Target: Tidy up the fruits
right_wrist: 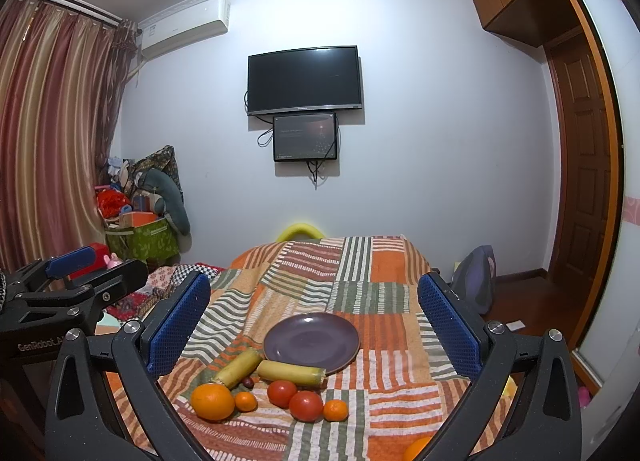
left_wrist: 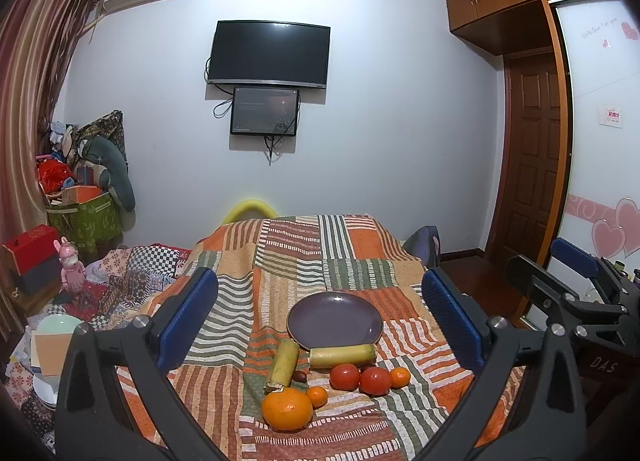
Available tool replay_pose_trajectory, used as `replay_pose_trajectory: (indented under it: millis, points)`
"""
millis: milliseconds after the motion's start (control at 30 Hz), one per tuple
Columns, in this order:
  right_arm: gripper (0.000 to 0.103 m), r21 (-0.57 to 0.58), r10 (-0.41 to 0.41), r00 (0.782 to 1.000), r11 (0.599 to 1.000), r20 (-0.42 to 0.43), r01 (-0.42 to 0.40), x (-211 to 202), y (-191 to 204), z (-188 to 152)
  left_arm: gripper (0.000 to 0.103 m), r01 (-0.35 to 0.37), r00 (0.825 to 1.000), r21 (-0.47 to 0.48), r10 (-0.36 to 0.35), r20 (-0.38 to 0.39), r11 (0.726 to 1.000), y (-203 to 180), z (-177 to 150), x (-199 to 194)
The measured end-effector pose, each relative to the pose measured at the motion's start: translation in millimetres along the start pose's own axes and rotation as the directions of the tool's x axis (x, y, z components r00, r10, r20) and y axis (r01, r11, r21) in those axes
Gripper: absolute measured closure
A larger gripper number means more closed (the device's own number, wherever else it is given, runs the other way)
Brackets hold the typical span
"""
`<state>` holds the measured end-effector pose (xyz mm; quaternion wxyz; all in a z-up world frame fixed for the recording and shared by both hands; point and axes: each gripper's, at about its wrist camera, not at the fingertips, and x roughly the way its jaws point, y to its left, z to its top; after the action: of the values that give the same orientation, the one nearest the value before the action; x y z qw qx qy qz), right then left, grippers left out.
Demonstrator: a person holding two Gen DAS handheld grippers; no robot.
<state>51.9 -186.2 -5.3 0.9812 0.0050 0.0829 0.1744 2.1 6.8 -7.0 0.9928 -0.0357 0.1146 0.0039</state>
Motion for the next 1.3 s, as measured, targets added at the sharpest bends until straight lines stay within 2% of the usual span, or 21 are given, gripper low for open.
replay_pose_trajectory:
  millis: [1300]
  points:
    - [0.000,0.015,-0.001,1.000,1.000,-0.004,0.001,2,-3,-3,0.000,0.005,1.000,0.014,-0.005,0.000,1.000,-11,6,-3]
